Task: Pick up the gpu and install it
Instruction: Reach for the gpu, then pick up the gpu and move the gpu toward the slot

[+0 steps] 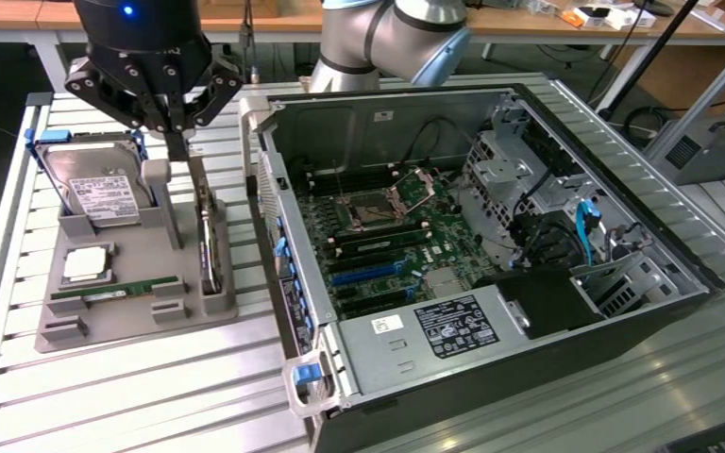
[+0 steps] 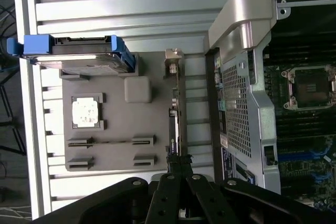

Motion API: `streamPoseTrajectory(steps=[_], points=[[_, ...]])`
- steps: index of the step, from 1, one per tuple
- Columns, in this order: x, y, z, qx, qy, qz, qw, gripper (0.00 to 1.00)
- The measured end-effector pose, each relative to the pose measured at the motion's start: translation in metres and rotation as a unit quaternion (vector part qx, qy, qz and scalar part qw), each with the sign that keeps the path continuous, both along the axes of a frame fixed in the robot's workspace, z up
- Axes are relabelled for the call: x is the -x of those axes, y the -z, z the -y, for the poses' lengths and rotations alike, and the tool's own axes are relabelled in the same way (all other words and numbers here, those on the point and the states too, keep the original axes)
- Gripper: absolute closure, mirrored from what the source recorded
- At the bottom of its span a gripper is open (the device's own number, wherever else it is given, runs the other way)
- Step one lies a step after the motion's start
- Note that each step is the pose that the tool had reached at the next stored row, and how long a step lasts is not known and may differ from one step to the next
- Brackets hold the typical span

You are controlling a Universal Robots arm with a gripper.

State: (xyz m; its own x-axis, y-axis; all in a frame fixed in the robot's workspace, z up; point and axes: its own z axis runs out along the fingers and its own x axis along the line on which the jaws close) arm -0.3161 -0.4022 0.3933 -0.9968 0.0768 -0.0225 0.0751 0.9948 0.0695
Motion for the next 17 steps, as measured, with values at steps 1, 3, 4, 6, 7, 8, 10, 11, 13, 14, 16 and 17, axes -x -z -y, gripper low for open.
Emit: streamPoseTrajectory(steps=[1, 3, 4, 6, 7, 8, 10, 11, 13, 14, 16, 17], points=[[0.0009, 0.0, 0.0, 0.0, 0.0, 0.0, 1.0, 0.89], [0.0028, 0.0, 0.0, 0.0, 0.0, 0.0, 1.0, 0.89], [0.0039, 0.0, 0.0, 0.0, 0.0, 0.0, 1.0, 0.89], [0.0055, 0.0, 0.0, 0.0, 0.0, 0.0, 1.0, 0.89], [0.0067, 0.0, 0.0, 0.0, 0.0, 0.0, 1.0, 0.89], [0.0077, 0.0, 0.0, 0.0, 0.0, 0.0, 1.0, 0.89], [0.0091, 0.0, 0.0, 0.0, 0.0, 0.0, 1.0, 0.89], [0.0092, 0.0, 0.0, 0.0, 0.0, 0.0, 1.0, 0.89], [0.0093, 0.0, 0.0, 0.0, 0.0, 0.0, 1.0, 0.89], [0.0094, 0.0, 0.0, 0.0, 0.0, 0.0, 1.0, 0.89], [0.0094, 0.0, 0.0, 0.0, 0.0, 0.0, 1.0, 0.89], [0.0094, 0.0, 0.0, 0.0, 0.0, 0.0, 1.0, 0.89]])
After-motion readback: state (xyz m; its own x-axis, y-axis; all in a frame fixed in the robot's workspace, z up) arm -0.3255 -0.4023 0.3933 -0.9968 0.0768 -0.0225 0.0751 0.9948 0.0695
